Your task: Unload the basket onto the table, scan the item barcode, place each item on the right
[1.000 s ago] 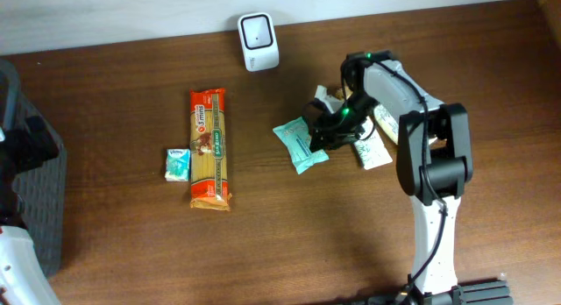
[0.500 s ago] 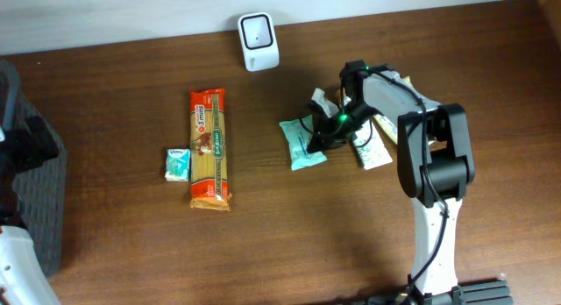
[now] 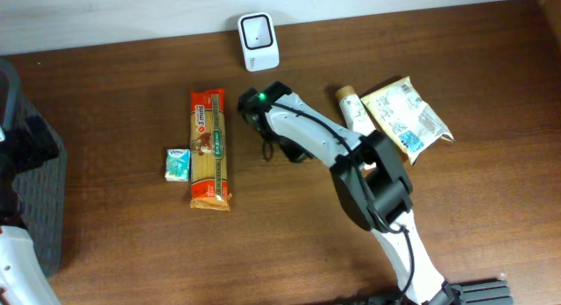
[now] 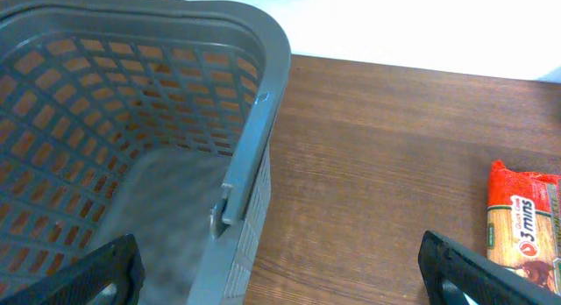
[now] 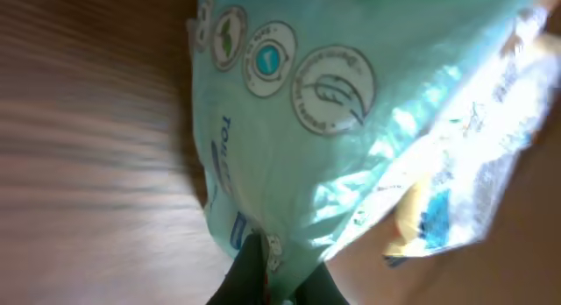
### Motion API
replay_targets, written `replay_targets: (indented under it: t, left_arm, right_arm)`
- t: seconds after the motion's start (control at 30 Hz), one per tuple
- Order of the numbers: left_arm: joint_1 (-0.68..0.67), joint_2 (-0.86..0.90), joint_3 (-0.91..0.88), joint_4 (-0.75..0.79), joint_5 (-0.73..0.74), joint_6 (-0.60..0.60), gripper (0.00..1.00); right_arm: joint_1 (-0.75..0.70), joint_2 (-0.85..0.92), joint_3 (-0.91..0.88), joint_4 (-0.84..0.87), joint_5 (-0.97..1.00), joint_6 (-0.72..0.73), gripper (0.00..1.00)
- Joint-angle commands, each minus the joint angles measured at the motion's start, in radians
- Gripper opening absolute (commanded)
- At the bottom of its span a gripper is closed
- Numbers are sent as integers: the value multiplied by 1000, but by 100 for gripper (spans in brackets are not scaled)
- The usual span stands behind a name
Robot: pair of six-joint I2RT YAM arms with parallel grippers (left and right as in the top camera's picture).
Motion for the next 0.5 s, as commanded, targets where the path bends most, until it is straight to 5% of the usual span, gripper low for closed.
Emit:
replay_targets:
  t: [0.0,0.1,0.2,0.3,0.47]
  left_arm:
    - [4,-7,13,2,3,12,99]
    - [4,-7,13,2,3,12,99]
    - [4,-7,13,2,3,12,99]
    - [4,-7,13,2,3,12,99]
    - [4,-7,13,2,3,12,99]
  right_arm:
    - [1,32,6,-11,100,70,4]
    - [34,40,6,-10,68,65,4]
    - [109,39,10,-10,-97,-29,53]
    - [154,39,59,-22,-149,-28,61]
    - [155,36,310,-101,-356,-81,54]
